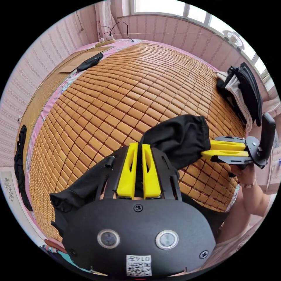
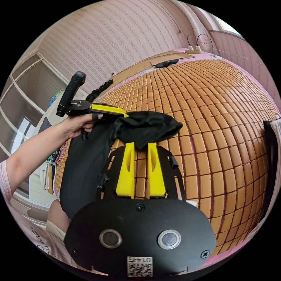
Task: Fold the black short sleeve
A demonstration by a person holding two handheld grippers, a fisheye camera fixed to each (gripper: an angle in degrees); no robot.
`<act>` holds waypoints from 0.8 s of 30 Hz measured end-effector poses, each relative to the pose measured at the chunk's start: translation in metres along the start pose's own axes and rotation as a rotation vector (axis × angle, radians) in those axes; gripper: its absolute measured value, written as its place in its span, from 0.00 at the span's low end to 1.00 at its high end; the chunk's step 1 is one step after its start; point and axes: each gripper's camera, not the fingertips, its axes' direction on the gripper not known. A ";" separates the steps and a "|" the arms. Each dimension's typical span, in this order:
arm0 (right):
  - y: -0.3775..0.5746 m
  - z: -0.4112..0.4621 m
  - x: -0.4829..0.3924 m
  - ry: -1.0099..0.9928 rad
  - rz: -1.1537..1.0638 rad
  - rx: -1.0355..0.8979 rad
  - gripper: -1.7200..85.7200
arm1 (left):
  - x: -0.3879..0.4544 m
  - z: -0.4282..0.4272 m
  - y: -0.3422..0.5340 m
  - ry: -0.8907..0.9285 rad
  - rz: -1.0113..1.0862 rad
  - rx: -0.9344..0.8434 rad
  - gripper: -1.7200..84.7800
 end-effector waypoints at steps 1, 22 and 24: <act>-0.001 -0.003 0.004 -0.021 0.008 0.002 0.04 | 0.002 -0.002 -0.002 -0.043 -0.002 0.017 0.02; -0.007 -0.018 0.036 -0.025 0.119 0.069 0.12 | 0.054 -0.047 -0.073 -0.114 0.098 0.181 0.07; -0.009 -0.012 0.031 -0.024 0.121 0.101 0.12 | 0.068 -0.047 -0.082 -0.074 0.165 0.197 0.07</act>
